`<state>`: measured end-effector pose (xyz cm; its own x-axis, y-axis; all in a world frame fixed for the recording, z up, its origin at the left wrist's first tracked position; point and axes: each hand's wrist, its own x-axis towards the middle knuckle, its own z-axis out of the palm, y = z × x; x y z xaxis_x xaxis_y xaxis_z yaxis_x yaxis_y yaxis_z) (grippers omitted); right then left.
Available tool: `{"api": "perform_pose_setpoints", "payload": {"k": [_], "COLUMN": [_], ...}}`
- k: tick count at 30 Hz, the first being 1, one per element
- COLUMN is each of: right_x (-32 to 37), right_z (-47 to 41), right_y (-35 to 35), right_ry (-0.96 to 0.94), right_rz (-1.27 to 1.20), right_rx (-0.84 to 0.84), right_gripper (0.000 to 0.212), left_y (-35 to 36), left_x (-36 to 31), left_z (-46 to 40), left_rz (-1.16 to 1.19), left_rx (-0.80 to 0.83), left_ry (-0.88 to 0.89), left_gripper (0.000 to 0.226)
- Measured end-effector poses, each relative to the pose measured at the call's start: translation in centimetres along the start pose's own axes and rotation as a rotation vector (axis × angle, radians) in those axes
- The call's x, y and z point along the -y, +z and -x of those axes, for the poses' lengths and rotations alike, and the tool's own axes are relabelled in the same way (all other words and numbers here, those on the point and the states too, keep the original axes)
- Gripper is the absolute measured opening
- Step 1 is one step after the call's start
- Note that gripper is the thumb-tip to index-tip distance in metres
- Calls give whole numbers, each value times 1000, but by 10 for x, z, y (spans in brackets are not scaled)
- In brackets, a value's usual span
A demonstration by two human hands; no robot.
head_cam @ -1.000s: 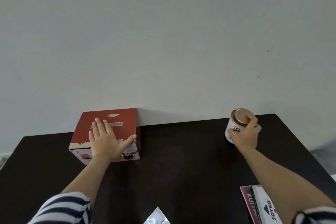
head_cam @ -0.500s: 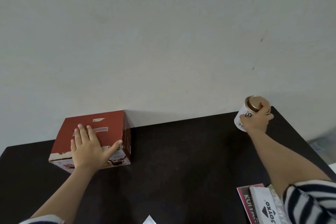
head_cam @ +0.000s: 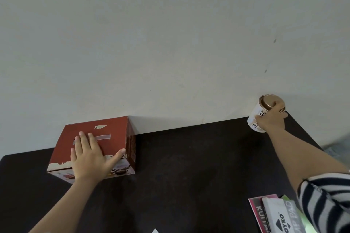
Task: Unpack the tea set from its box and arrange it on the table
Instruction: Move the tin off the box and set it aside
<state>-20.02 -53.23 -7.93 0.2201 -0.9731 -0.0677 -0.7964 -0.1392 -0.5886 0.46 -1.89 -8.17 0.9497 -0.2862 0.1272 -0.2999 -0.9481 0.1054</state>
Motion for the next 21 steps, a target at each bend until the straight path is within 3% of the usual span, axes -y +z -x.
{"api": "perform_pose_setpoints", "payload": {"k": [4,7,10,13,18,21], "right_x": [-1,3,9,16,46,78], "right_z": [3,22,68,137,257,310], "right_y": [-2,5,25,59,108,123], "right_ry": [-3,5,-120,-340,-676,-838], "right_rz": [93,144,152,180,-9,-119], "right_rx": [40,-64,-145,-5,307,421], "right_gripper": [92,96,95,88,67,61], "left_y": [-2,-4,-6,-8,-15,-22], "left_x": [0,0,0,1,2,6], "left_z": [0,0,0,0,0,-5], "left_rz": [1,9,14,22,58,149], "left_rx": [14,32,50,64,107,184], "left_ry": [-3,-7,-6,-3,-8,-18], "left_gripper": [130,132,134,135,136,125]}}
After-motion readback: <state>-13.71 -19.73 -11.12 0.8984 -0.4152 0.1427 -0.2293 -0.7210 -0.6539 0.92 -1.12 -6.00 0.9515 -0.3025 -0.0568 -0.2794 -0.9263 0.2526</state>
